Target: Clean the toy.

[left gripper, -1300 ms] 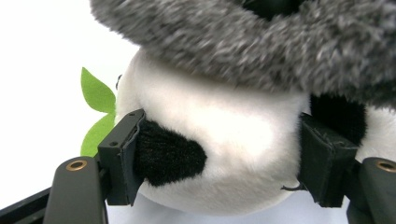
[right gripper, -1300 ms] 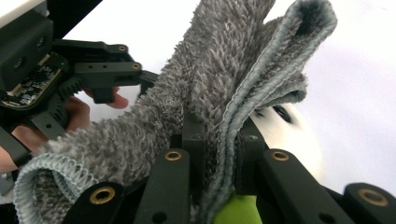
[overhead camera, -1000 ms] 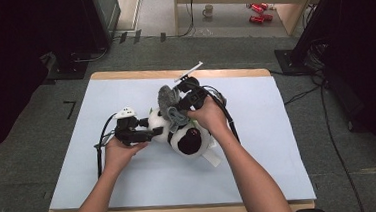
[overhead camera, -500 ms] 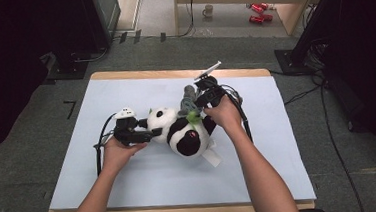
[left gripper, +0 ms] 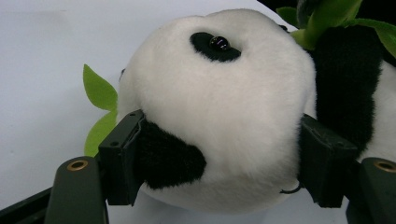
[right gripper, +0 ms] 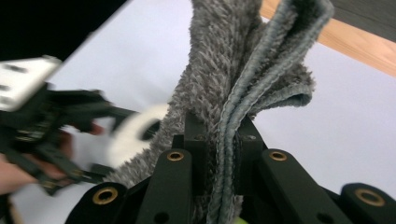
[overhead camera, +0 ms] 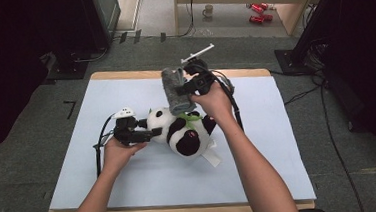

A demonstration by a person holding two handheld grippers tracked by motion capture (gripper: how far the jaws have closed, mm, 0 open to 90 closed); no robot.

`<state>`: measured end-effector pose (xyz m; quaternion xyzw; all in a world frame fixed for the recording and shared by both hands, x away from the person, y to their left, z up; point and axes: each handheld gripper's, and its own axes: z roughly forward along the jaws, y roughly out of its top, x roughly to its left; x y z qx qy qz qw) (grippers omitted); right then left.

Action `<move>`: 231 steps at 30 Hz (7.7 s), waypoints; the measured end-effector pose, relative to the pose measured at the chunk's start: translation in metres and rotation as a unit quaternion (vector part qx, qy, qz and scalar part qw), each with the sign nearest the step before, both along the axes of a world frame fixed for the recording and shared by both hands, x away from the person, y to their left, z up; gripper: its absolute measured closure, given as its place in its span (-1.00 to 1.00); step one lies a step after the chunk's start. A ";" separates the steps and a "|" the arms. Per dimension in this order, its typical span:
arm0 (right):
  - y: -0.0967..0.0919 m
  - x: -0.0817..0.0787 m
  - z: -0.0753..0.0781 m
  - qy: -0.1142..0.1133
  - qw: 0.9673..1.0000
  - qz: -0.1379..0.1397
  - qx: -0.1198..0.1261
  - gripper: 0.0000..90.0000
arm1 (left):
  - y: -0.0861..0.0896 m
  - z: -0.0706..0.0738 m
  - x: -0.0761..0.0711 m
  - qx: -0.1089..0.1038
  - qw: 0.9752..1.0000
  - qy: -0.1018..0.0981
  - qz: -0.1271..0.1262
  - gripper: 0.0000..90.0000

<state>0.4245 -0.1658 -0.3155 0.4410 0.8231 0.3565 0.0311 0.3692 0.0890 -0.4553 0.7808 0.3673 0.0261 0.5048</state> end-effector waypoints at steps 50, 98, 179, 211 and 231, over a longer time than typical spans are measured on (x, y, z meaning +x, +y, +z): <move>-0.100 -0.001 -0.051 0.055 0.992 -0.109 0.009 0.80 | 0.007 -0.006 0.000 -0.008 1.000 0.015 -0.008 -0.38; -0.096 -0.030 -0.074 0.072 0.995 -0.061 0.043 0.78 | 0.008 -0.008 -0.003 0.001 1.000 0.028 -0.013 -0.39; -0.043 -0.029 -0.061 0.045 0.997 0.016 -0.063 0.80 | 0.010 -0.009 -0.002 0.011 0.999 0.035 -0.017 -0.39; -0.124 -0.064 -0.024 0.010 0.998 -0.036 0.045 0.80 | 0.009 -0.008 0.000 -0.001 0.999 0.037 -0.010 -0.38; -0.145 -0.079 -0.103 0.037 0.992 -0.044 0.108 0.80 | 0.008 -0.008 -0.001 0.001 0.999 0.035 -0.009 -0.37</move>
